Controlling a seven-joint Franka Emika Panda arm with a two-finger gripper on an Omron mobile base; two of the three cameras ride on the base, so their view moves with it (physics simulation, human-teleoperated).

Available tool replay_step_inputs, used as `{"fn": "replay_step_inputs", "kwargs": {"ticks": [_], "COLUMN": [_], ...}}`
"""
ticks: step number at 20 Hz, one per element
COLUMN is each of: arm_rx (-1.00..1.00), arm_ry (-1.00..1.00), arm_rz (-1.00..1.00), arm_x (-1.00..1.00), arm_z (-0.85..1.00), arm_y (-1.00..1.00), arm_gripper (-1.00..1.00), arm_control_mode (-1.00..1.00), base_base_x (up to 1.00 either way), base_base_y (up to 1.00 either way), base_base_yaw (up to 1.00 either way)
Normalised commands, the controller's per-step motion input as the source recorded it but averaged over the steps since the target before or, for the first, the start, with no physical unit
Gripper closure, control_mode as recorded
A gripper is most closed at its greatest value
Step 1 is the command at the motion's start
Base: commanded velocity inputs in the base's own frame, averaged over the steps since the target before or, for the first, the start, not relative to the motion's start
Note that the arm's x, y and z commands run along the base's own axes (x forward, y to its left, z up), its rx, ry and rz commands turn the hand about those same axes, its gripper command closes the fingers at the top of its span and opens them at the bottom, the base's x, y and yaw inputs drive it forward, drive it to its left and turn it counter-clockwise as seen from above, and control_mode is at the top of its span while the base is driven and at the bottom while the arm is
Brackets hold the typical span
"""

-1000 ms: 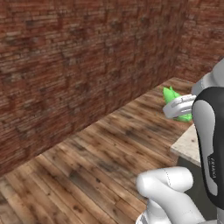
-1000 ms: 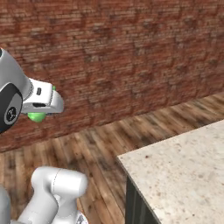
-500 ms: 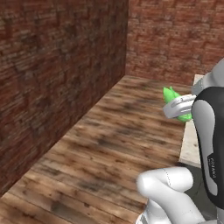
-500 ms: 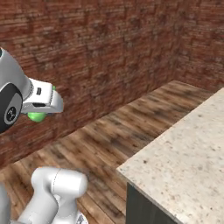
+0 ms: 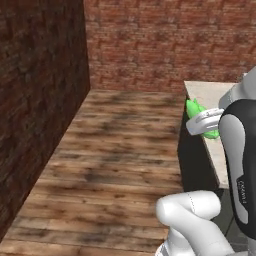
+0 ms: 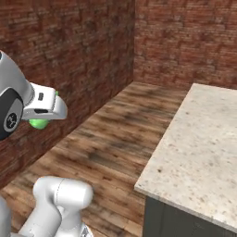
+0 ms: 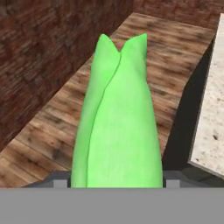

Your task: Gather the lime and corn from the fridge and place them on a tray on the dining counter. Then gather the steaks from the fridge and place them on the other tray.

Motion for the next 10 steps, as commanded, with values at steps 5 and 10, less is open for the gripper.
{"fn": "replay_step_inputs", "kwargs": {"ticks": [5, 10], "arm_rx": [0.00, 0.00], "arm_ry": [0.00, 0.00], "arm_rz": [0.00, 0.00], "arm_x": [0.00, 0.00], "arm_z": [0.00, 0.00], "arm_y": [0.00, 0.00], "arm_gripper": [1.00, 1.00], "arm_control_mode": [1.00, 1.00], "base_base_x": [0.64, 0.77], "base_base_y": [0.54, 0.59], "base_base_yaw": [-0.52, -0.49]}}
